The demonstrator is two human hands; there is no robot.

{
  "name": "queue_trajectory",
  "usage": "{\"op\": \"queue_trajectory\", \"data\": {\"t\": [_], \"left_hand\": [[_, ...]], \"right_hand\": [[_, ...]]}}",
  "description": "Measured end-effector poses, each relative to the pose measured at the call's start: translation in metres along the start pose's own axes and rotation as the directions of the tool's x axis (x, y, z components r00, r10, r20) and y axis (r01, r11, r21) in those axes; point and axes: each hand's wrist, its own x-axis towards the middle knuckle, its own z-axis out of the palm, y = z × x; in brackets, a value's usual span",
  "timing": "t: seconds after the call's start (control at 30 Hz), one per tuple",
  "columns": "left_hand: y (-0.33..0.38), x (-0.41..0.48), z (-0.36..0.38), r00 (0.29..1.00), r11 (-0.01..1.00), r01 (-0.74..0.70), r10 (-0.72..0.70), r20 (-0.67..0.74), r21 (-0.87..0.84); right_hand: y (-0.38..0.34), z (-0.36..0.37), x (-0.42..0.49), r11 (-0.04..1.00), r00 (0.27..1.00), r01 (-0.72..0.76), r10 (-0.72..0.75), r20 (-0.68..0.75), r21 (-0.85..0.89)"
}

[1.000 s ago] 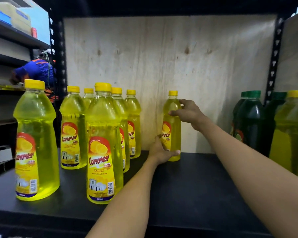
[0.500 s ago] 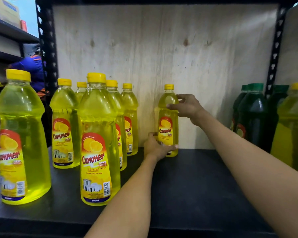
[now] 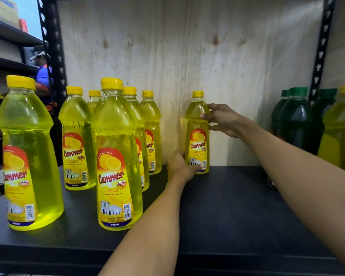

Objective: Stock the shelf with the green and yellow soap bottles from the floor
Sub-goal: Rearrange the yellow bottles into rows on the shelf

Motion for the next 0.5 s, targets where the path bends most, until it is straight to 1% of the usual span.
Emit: {"op": "queue_trajectory", "data": {"t": [0.07, 0.13, 0.17, 0.23, 0.27, 0.33, 0.37, 0.4, 0.43, 0.47, 0.5], "left_hand": [[0.001, -0.001, 0.000, 1.000, 1.000, 0.002, -0.002, -0.008, 0.011], [0.004, -0.006, -0.003, 1.000, 1.000, 0.008, -0.008, -0.006, 0.020], [0.007, -0.009, -0.006, 1.000, 0.999, 0.010, -0.010, -0.002, 0.033], [0.017, -0.021, -0.013, 1.000, 0.996, -0.002, 0.003, -0.013, 0.094], [0.025, -0.029, -0.016, 0.998, 0.991, -0.026, 0.033, -0.052, 0.135], [0.047, -0.052, -0.015, 0.970, 0.973, -0.149, 0.179, -0.166, 0.177], [0.060, -0.067, -0.011, 0.947, 0.962, -0.227, 0.254, -0.195, 0.150], [0.073, -0.084, -0.004, 0.932, 0.950, -0.299, 0.311, -0.186, 0.089], [0.085, -0.101, 0.006, 0.927, 0.935, -0.354, 0.350, -0.138, -0.004], [0.096, -0.118, 0.020, 0.925, 0.920, -0.378, 0.374, -0.061, -0.105], [0.106, -0.134, 0.036, 0.924, 0.909, -0.369, 0.382, 0.030, -0.195]], "right_hand": [[-0.002, 0.001, -0.004, 1.000, 1.000, -0.017, 0.017, 0.003, -0.008], [-0.006, 0.003, -0.014, 0.997, 0.999, -0.048, 0.047, -0.021, -0.065], [-0.008, 0.003, -0.023, 0.992, 0.997, -0.057, 0.051, -0.060, -0.115], [-0.014, -0.001, -0.049, 0.971, 0.986, -0.036, -0.004, -0.167, -0.237], [-0.019, -0.007, -0.067, 0.955, 0.977, -0.015, -0.048, -0.207, -0.295], [-0.027, -0.028, -0.109, 0.922, 0.958, 0.014, -0.123, -0.259, -0.386], [-0.031, -0.042, -0.131, 0.906, 0.945, 0.029, -0.162, -0.283, -0.422], [-0.035, -0.057, -0.153, 0.884, 0.924, 0.048, -0.215, -0.315, -0.465], [-0.041, -0.072, -0.174, 0.849, 0.891, 0.061, -0.284, -0.354, -0.525], [-0.047, -0.087, -0.193, 0.805, 0.844, 0.061, -0.357, -0.399, -0.590], [-0.054, -0.101, -0.211, 0.766, 0.789, 0.049, -0.423, -0.445, -0.641]]}}
